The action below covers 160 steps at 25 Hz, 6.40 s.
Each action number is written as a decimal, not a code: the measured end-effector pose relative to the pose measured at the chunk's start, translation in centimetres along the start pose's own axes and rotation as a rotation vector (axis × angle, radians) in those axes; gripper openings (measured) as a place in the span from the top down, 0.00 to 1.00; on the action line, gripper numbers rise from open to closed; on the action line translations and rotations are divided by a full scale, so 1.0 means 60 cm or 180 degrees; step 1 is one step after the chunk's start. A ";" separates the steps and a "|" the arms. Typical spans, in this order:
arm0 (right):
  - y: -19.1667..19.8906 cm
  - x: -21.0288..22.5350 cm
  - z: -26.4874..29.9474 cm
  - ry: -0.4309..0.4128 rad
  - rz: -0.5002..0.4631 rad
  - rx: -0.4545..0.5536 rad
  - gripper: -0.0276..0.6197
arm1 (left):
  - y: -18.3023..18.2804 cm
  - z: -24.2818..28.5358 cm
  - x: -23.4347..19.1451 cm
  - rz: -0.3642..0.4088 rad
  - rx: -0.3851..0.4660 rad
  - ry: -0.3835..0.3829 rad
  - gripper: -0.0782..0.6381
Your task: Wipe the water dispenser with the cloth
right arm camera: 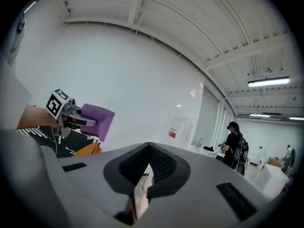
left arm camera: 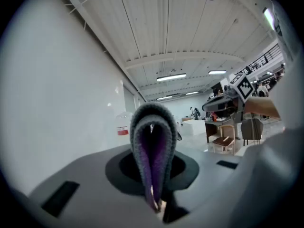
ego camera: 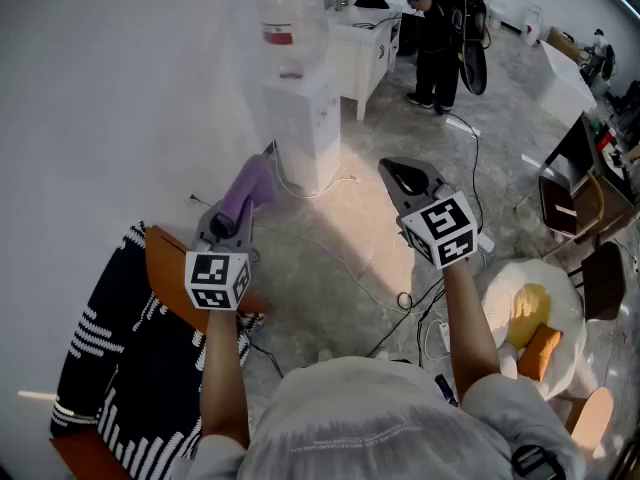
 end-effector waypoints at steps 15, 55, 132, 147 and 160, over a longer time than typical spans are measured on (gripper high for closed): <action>-0.030 -0.034 0.062 0.0101 0.0104 0.0103 0.95 | 0.011 0.008 -0.078 0.0026 0.0050 0.0091 0.82; 0.125 0.393 0.520 -0.0264 0.0294 0.0017 0.94 | 0.043 0.556 -0.249 -0.0324 -0.0307 -0.0381 0.82; 0.452 0.264 1.072 0.0491 0.1243 -0.1178 0.95 | 0.578 1.179 -0.602 -0.0488 -0.1499 0.0404 0.82; 0.490 0.286 0.959 0.0743 0.1403 -0.1368 0.95 | 0.540 1.169 -0.393 -0.0672 -0.1412 0.1012 0.82; 0.487 0.245 1.009 0.0682 0.1339 -0.1565 0.95 | 0.556 1.061 -0.378 -0.0498 -0.1338 0.1574 0.82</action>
Point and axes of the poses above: the fingertips, and each gripper's own axes: z forward along the fingers, x to its right, y out of its underside, the point moved 2 cm from there along -z, backward along the fingers, and after that the axes turned 6 degrees about y, right-handed, at the moved point
